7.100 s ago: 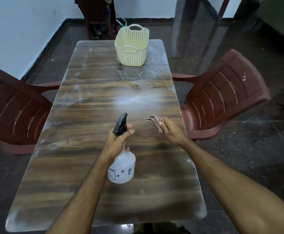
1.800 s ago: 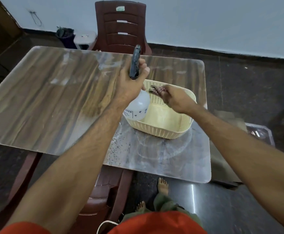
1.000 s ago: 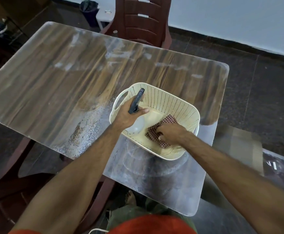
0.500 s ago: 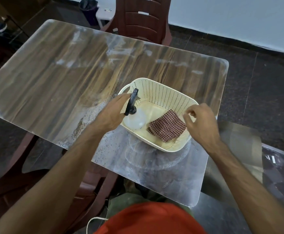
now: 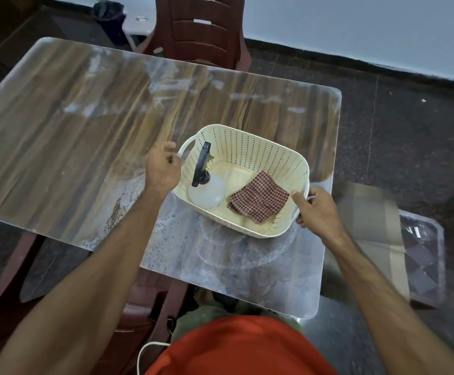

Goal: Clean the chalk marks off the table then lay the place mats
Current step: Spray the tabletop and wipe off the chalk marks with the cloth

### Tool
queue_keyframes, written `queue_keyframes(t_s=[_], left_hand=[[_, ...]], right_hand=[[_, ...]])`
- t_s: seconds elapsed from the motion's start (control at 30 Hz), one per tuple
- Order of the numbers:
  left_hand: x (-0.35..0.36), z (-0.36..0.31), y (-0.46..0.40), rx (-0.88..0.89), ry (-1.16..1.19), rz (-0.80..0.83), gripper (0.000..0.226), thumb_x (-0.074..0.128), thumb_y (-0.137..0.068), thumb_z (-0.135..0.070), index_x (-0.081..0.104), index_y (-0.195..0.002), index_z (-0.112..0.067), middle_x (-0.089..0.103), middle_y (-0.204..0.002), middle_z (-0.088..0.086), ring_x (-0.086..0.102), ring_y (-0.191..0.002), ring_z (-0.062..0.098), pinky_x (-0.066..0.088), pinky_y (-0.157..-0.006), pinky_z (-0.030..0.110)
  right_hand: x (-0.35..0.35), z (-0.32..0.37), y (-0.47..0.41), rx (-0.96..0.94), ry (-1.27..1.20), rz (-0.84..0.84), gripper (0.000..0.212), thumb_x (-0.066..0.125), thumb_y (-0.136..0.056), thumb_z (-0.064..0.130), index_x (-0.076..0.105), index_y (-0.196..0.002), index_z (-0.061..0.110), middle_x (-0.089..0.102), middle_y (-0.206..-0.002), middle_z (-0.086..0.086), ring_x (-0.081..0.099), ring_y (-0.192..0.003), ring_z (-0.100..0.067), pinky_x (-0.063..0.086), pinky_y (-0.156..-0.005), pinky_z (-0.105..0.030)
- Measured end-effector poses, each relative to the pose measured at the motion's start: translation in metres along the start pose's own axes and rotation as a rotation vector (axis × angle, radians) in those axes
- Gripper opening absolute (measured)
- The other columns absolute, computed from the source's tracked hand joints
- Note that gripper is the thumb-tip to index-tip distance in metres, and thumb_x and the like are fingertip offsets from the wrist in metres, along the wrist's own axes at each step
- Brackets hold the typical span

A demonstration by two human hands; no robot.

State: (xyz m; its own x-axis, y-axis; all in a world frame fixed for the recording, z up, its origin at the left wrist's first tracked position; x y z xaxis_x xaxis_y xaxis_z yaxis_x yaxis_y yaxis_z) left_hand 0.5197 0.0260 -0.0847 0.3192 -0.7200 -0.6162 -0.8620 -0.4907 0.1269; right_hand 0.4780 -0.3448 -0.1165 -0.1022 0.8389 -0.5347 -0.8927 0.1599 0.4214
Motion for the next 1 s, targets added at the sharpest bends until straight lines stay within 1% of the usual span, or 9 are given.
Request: queue_keyframes(t_s=[0.07, 0.17, 0.27, 0.43, 0.57, 0.77, 0.87, 0.93, 1.0], left_hand=[[0.006, 0.004, -0.002, -0.026, 0.019, 0.054, 0.022, 0.052, -0.095, -0.006, 0.060, -0.116, -0.008, 0.069, -0.099, 0.007, 0.065, -0.092, 0.020, 0.053, -0.081, 0.031], [0.007, 0.006, -0.004, -0.062, 0.025, 0.117, 0.018, 0.051, -0.097, -0.008, 0.064, -0.109, -0.010, 0.070, -0.093, 0.006, 0.066, -0.092, 0.024, 0.054, -0.082, 0.035], [0.005, 0.008, 0.000, -0.086, 0.014, 0.164, 0.023, 0.046, -0.099, -0.007, 0.066, -0.112, -0.009, 0.064, -0.085, 0.002, 0.058, -0.083, 0.019, 0.048, -0.074, 0.031], [-0.018, 0.027, 0.021, -0.109, 0.121, 0.144, 0.026, 0.045, -0.098, -0.001, 0.066, -0.094, -0.016, 0.055, -0.068, -0.003, 0.048, -0.065, 0.012, 0.037, -0.057, 0.023], [-0.056, 0.050, 0.036, -0.164, 0.255, 0.042, 0.020, 0.050, -0.099, -0.004, 0.070, -0.100, -0.009, 0.055, -0.066, -0.004, 0.048, -0.060, 0.009, 0.040, -0.053, 0.011], [-0.132, 0.100, 0.047, -0.284, 0.345, -0.147, 0.018, 0.053, -0.099, -0.012, 0.070, -0.095, -0.015, 0.062, -0.069, -0.001, 0.054, -0.063, 0.013, 0.047, -0.062, 0.030], [-0.173, 0.124, 0.040, -0.333, 0.383, -0.253, 0.017, 0.055, -0.095, -0.005, 0.070, -0.096, -0.012, 0.067, -0.084, 0.011, 0.060, -0.076, 0.021, 0.053, -0.082, 0.048], [-0.197, 0.135, 0.033, -0.359, 0.409, -0.311, 0.019, 0.055, -0.094, -0.001, 0.070, -0.102, -0.010, 0.067, -0.091, 0.012, 0.060, -0.082, 0.023, 0.053, -0.088, 0.047], [-0.219, 0.146, 0.023, -0.377, 0.438, -0.359, 0.021, 0.051, -0.095, 0.000, 0.068, -0.106, -0.006, 0.065, -0.092, 0.010, 0.058, -0.083, 0.022, 0.052, -0.083, 0.041]], right_hand=[[0.004, 0.004, 0.002, -0.009, -0.016, -0.008, 0.024, 0.055, -0.097, 0.037, 0.061, -0.091, 0.014, 0.070, -0.083, -0.008, 0.067, -0.060, -0.018, 0.059, -0.063, -0.043], [0.006, 0.008, 0.003, -0.027, -0.057, -0.030, 0.029, 0.050, -0.101, 0.032, 0.061, -0.088, 0.008, 0.068, -0.081, -0.011, 0.064, -0.065, -0.021, 0.056, -0.059, -0.040], [0.008, 0.010, 0.001, -0.013, -0.106, -0.018, 0.034, 0.047, -0.102, 0.029, 0.062, -0.090, 0.001, 0.065, -0.072, -0.011, 0.061, -0.062, -0.020, 0.049, -0.054, -0.031], [0.013, 0.038, -0.007, -0.058, -0.127, 0.027, 0.031, 0.048, -0.101, 0.022, 0.064, -0.088, -0.001, 0.056, -0.061, -0.010, 0.054, -0.055, -0.022, 0.043, -0.055, -0.032], [0.033, 0.072, -0.020, -0.131, -0.065, 0.091, 0.033, 0.051, -0.100, 0.023, 0.062, -0.081, -0.001, 0.055, -0.059, -0.009, 0.051, -0.050, -0.019, 0.042, -0.054, -0.033], [0.104, 0.155, -0.038, -0.330, 0.045, 0.216, 0.032, 0.051, -0.100, 0.023, 0.061, -0.077, 0.002, 0.060, -0.061, -0.007, 0.054, -0.046, -0.011, 0.044, -0.054, -0.030], [0.155, 0.210, -0.043, -0.448, 0.075, 0.285, 0.020, 0.051, -0.097, 0.017, 0.068, -0.092, 0.007, 0.063, -0.067, -0.004, 0.056, -0.050, -0.008, 0.047, -0.055, -0.031], [0.189, 0.246, -0.049, -0.501, 0.099, 0.301, 0.021, 0.052, -0.095, 0.017, 0.069, -0.105, 0.012, 0.066, -0.074, -0.001, 0.059, -0.060, -0.012, 0.053, -0.060, -0.035], [0.224, 0.283, -0.054, -0.580, 0.149, 0.310, 0.024, 0.052, -0.087, 0.015, 0.070, -0.102, 0.013, 0.069, -0.077, -0.004, 0.063, -0.066, -0.021, 0.058, -0.070, -0.044]])
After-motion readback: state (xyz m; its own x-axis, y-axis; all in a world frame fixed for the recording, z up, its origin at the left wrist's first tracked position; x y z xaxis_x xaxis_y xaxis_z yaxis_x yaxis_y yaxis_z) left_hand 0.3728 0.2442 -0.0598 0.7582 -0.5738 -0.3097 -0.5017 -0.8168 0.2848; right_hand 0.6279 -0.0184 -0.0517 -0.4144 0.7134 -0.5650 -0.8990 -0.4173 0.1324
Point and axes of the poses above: each hand's wrist, its own y-axis away from the middle knuckle, its own x-axis out of the palm, z = x × y, the point moved 9 cm from there along -y, towards the middle knuckle
